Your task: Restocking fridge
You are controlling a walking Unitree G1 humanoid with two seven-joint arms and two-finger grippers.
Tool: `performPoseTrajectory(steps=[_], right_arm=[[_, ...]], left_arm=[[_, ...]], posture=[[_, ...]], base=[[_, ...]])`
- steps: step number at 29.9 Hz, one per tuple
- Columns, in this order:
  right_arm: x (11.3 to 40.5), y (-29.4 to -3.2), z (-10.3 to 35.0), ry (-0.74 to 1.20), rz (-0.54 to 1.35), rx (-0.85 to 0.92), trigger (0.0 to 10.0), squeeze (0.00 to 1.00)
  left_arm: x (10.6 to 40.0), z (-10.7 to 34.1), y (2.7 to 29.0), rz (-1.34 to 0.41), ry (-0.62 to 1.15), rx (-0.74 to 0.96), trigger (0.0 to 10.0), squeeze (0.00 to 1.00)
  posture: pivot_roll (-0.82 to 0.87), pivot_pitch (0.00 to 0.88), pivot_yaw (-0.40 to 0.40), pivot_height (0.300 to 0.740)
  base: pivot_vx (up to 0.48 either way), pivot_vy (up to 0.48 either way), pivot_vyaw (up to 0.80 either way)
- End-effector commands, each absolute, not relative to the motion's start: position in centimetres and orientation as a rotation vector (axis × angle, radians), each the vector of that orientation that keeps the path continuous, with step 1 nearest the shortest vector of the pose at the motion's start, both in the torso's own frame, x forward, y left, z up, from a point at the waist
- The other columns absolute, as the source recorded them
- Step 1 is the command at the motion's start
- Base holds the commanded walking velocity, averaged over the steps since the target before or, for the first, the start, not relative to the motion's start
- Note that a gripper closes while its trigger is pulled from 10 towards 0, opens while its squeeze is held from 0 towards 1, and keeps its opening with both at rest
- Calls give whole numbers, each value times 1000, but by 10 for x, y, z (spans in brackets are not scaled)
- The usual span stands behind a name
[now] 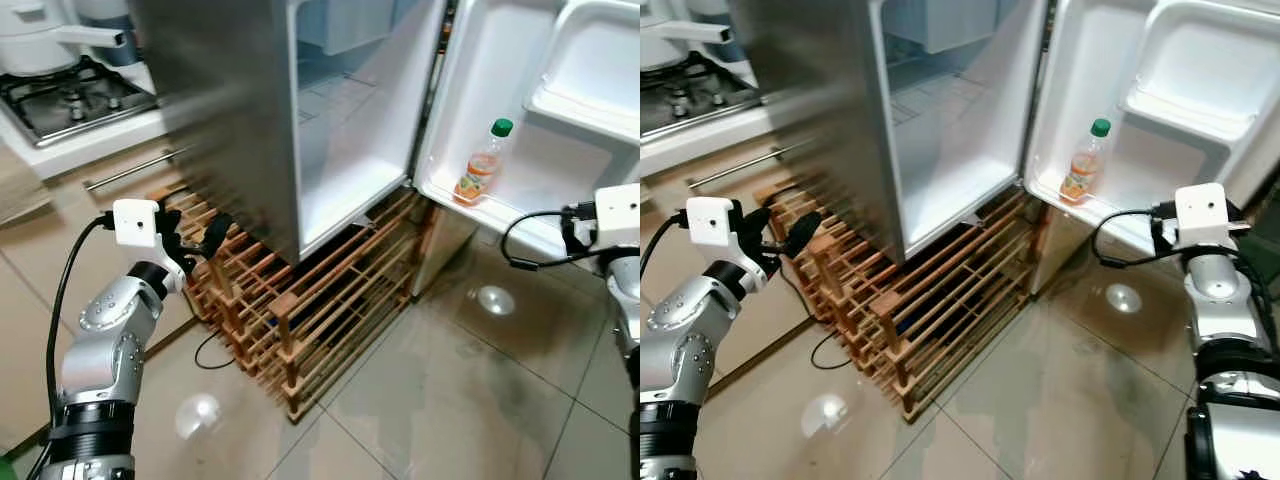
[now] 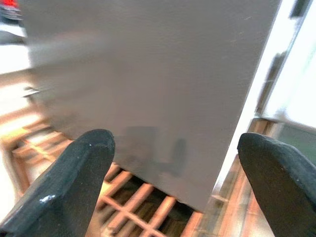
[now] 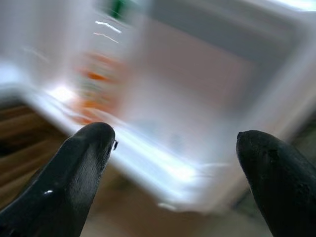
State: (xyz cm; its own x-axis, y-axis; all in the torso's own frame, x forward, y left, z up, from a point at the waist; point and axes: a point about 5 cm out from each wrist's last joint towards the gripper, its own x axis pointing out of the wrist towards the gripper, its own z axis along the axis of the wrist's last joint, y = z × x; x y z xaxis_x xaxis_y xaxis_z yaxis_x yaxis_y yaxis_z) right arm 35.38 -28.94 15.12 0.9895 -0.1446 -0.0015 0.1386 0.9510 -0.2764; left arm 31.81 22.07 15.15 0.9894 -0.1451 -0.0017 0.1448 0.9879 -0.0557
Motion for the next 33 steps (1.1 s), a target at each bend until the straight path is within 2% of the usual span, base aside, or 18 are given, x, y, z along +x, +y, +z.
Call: performPoseTrajectory(steps=[1,3,5,7,8,10,12,19,24,33], right_arm=[[362,-248,151,-24,9,-144,10000,0],[361,-207,140,-28,131,-21,10000,0],[356,-176,130,-18,220,48,10000,0],[350,-156,121,3,268,96,10000,0],[350,-156,121,3,268,96,10000,0],[338,-125,103,56,363,150,10000,0],[330,-106,95,88,429,174,10000,0],[333,-102,102,100,479,174,10000,0],[335,-102,102,101,480,161,10000,0],[328,-108,90,139,490,150,10000,0]], left_arm=[[320,153,229,-3,-19,-15,10000,0],[313,147,230,84,-16,26,10000,0],[303,138,225,93,11,70,10000,0],[295,131,222,98,28,67,10000,0],[295,131,222,98,28,67,10000,0],[286,125,220,145,52,55,10000,0],[281,121,221,184,60,44,10000,0],[270,124,231,320,52,78,10000,0],[261,128,236,426,67,193,10000,0],[268,143,223,358,43,236,10000,0]], posture=[[-74,0,60,740],[-72,0,64,740],[-69,0,61,740],[-61,0,50,740],[-61,0,50,740],[-46,0,34,740],[-39,0,26,740],[-19,0,4,740],[-11,0,-6,740],[-10,0,-17,740]], base=[[0,0,0],[0,0,369],[0,0,703],[0,0,688],[0,0,675],[0,0,653],[0,0,641],[0,0,633],[0,0,624],[0,44,611]])
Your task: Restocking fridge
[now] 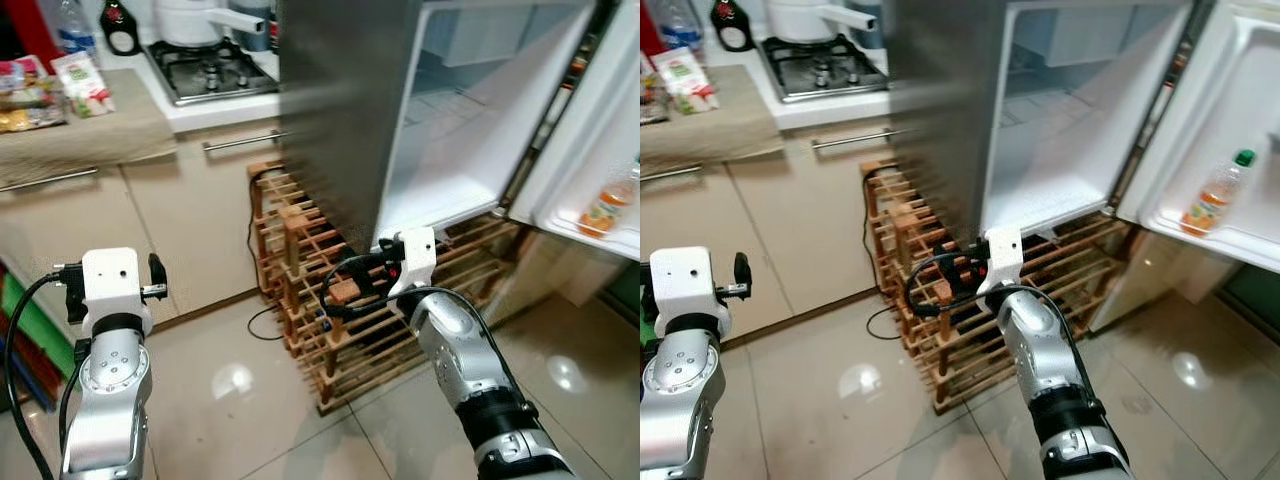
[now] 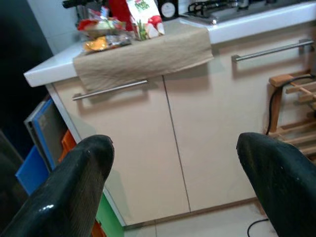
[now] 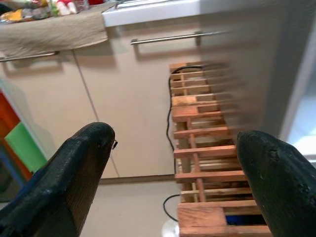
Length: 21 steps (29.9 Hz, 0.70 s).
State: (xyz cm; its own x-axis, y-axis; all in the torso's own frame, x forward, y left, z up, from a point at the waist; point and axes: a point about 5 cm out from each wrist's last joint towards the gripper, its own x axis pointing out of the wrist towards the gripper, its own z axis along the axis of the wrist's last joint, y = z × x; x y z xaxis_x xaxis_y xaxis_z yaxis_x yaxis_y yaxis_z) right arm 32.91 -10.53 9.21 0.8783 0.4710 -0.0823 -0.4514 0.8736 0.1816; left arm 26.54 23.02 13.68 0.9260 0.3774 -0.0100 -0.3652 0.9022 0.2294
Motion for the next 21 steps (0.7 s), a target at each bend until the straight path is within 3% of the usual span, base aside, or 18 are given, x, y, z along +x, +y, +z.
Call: performPoseTrajectory(steps=[1,8,13,17,21], right_arm=[[328,-108,90,139,490,150,10000,0],[326,-103,90,127,545,145,10000,0],[330,-97,92,115,551,98,10000,0],[331,-95,96,97,554,84,10000,0],[335,-99,96,106,509,66,10000,0]], left_arm=[[268,143,223,358,43,236,10000,0],[267,152,225,384,20,228,10000,0],[270,153,228,355,40,208,10000,0],[276,162,233,350,26,242,10000,0],[282,159,226,288,45,215,10000,0]], posture=[[-10,0,-17,740],[16,0,-28,740],[29,0,-33,740],[33,0,-42,740],[35,0,-51,740]], base=[[0,398,600],[0,456,490],[280,390,460],[320,355,0],[441,130,670]])
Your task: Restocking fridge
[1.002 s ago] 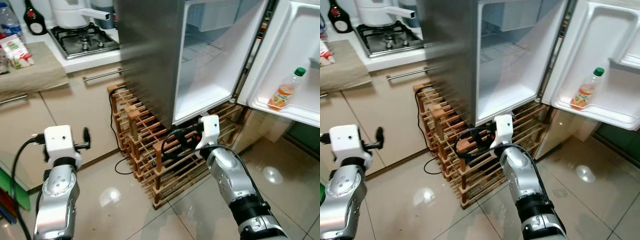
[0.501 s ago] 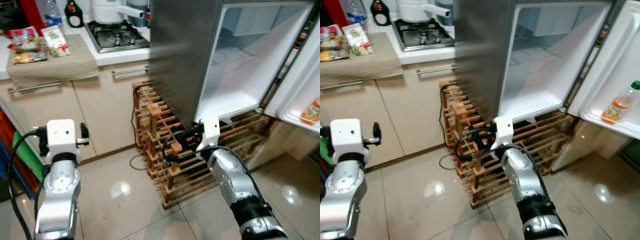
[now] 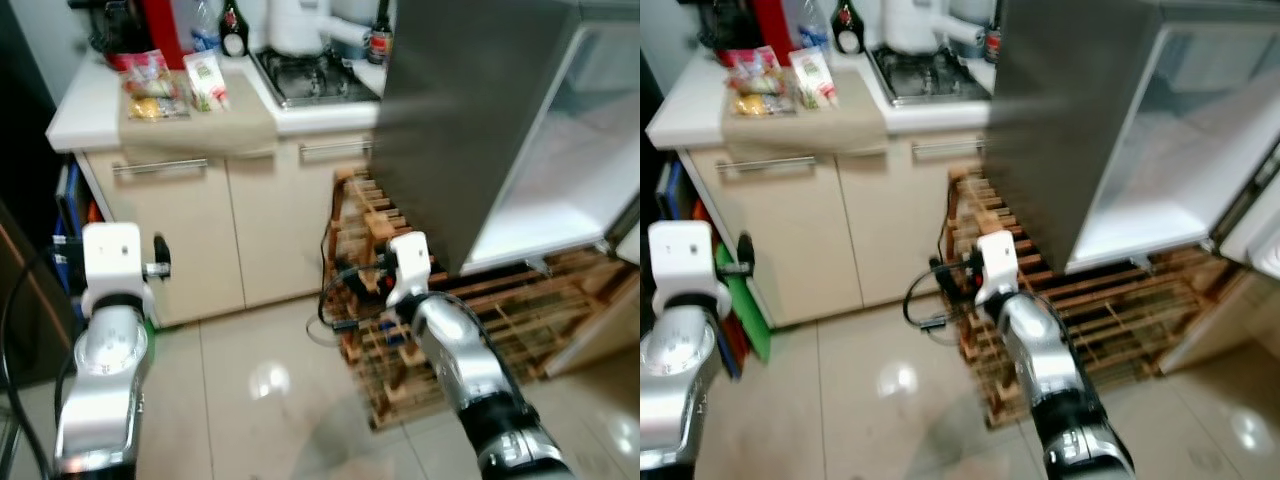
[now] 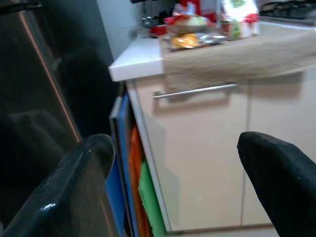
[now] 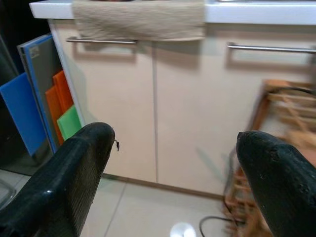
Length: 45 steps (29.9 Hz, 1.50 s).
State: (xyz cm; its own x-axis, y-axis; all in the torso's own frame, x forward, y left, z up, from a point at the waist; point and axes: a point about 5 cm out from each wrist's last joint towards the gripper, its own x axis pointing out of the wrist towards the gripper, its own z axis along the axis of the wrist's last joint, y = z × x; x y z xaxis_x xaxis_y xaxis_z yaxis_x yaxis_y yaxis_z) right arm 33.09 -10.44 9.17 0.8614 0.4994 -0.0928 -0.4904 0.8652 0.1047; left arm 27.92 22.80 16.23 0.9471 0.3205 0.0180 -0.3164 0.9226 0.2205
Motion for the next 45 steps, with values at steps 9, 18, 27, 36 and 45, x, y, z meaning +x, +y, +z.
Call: performPoseTrajectory(steps=[9,18,27,36,45], right_arm=[[344,-123,108,61,282,108,10000,0],[309,-148,103,0,259,-19,10000,0],[318,-158,98,36,184,24,10000,0],[322,-160,108,1,175,-24,10000,0],[324,-155,115,-20,213,-38,10000,0]], left_arm=[[271,133,226,223,89,-25,10000,0],[227,129,224,24,99,86,10000,0],[264,169,234,73,-42,88,10000,0],[278,146,198,15,22,-15,10000,0],[281,131,193,56,57,-57,10000,0]], posture=[[51,0,-64,740],[36,0,-63,740],[16,0,-11,740],[-45,0,8,740],[-55,0,-25,740]], base=[[145,0,0],[0,0,0],[263,-263,459],[341,-334,185],[363,-309,299]])
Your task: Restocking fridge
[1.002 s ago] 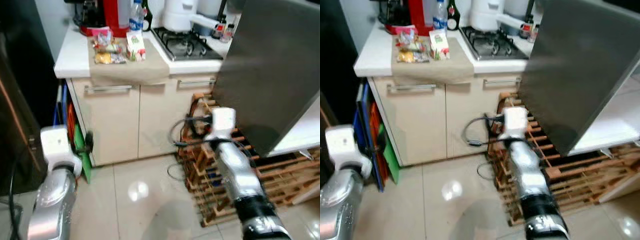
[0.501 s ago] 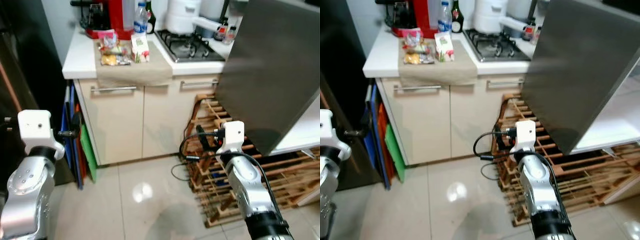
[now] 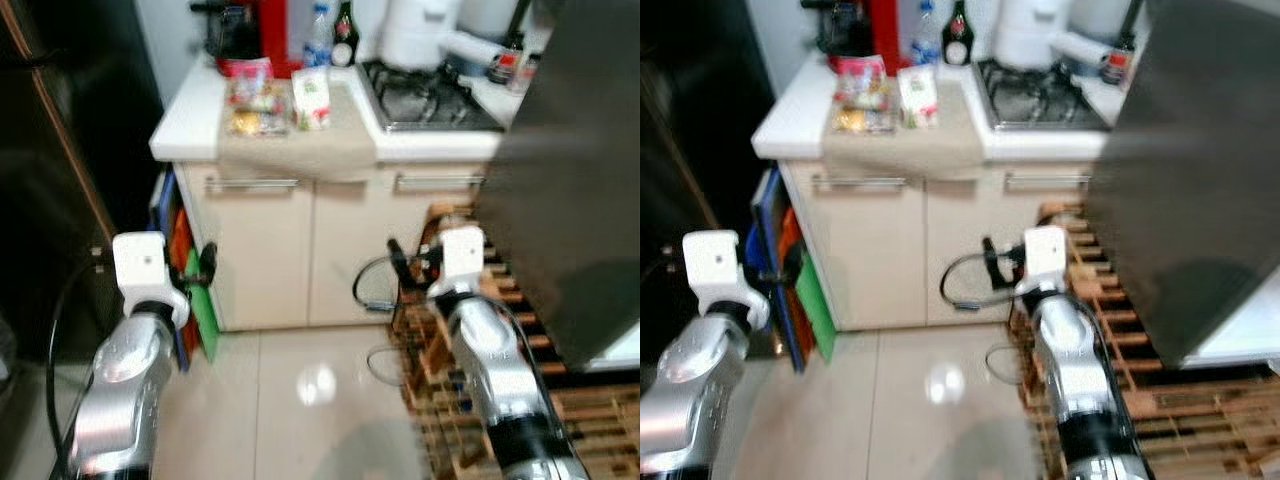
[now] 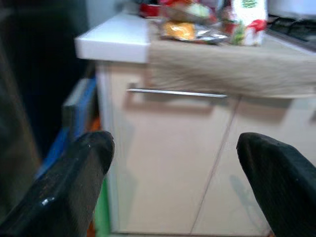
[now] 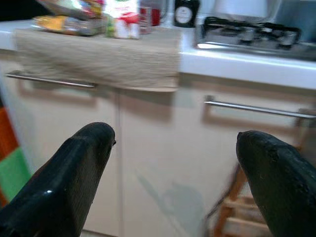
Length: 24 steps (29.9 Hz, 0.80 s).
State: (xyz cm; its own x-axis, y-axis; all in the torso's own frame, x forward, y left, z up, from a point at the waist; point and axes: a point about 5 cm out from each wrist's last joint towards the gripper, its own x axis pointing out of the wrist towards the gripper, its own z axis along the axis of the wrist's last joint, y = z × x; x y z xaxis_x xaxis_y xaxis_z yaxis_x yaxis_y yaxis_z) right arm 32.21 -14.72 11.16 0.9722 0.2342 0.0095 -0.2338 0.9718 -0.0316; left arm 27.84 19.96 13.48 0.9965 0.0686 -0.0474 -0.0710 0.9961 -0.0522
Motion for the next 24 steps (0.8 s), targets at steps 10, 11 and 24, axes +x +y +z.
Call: performPoseTrajectory(steps=[10,11,24], right_arm=[[326,-135,111,6,310,-47,10000,0],[326,-135,111,6,308,-41,10000,0],[323,-132,109,9,298,-11,10000,0]], left_arm=[[291,139,202,80,15,-22,10000,0],[291,139,203,87,11,-13,10000,0],[295,143,203,26,0,28,10000,0]], posture=[[-38,0,-58,740],[-42,0,-51,740],[-62,0,-6,740]], base=[[399,-200,0],[472,0,669],[32,258,0]])
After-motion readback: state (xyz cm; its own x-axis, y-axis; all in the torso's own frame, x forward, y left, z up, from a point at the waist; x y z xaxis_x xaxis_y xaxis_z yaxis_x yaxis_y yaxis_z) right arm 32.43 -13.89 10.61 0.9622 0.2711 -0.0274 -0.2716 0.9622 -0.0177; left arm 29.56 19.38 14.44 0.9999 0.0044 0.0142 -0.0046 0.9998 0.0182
